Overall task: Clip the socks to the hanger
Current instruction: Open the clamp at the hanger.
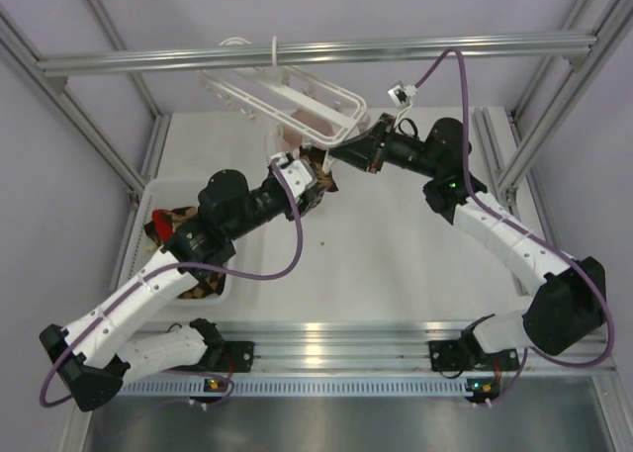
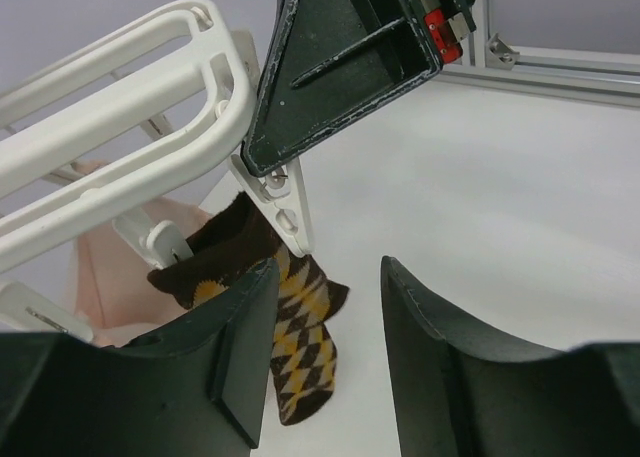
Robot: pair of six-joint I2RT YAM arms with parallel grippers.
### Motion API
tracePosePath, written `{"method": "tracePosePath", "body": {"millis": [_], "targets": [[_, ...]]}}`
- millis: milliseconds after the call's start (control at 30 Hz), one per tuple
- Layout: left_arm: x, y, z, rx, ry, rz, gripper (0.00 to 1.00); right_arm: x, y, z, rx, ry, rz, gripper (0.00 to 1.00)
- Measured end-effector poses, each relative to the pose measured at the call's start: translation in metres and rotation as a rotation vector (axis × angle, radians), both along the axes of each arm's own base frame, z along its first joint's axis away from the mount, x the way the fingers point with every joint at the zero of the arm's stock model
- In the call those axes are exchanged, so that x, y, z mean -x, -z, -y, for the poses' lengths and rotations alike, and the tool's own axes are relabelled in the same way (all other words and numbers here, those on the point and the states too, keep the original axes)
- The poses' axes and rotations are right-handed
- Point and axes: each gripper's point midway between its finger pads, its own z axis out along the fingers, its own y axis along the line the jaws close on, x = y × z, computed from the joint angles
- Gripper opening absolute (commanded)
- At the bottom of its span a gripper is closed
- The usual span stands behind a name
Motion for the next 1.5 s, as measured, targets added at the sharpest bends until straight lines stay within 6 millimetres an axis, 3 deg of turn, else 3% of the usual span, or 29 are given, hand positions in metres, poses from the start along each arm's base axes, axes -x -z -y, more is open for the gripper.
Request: {"method": "tracePosePath", "body": {"millis": [367,500,700,800,867,967,1000,1100,1300,1500], "targets": [[-0.033,0.015,0.014,0.005,-0.085,-0.042,0.5,0.004,-0.006,-0.002,-0.027,-0.014,-0.012,0.0],[-0.037,0.007,0.015,0.037,-0.104,-0.048,0.47,0.005,-0.006,-0.003,-0.026,-0.015,-0.014,0.0],[-0.045,-0.005,0.019,0.096,-0.13,-0.07,0.16,0.005,-0.006,-0.006,-0.026,-0.006,-0.007,0.0],[-0.045,-0.004,0.021,0.105,-0.128,-0.082,0.1,0.004,-0.007,-0.005,-0.027,0.004,-0.009,0.0],[-0.044,-0.005,0.022,0.111,-0.122,-0.089,0.01,0.005,-0.007,-0.004,-0.027,0.006,-0.01,0.0],[-0.042,-0.005,0.023,0.122,-0.107,-0.1,0.0,0.006,-0.008,-0.003,-0.025,0.007,-0.015,0.29],[-0.041,-0.005,0.023,0.123,-0.101,-0.104,0.0,0.007,-0.008,-0.003,-0.025,0.003,-0.018,0.46],[-0.04,-0.003,0.023,0.128,-0.087,-0.121,0.0,0.015,-0.011,-0.002,-0.028,-0.026,-0.013,0.61],[-0.032,-0.002,0.027,0.169,0.012,-0.202,0.0,0.015,-0.014,0.012,-0.05,-0.055,0.021,0.73],[-0.025,-0.005,0.025,0.232,0.107,-0.295,0.0,0.01,-0.007,0.024,-0.077,-0.096,0.067,0.73]]}}
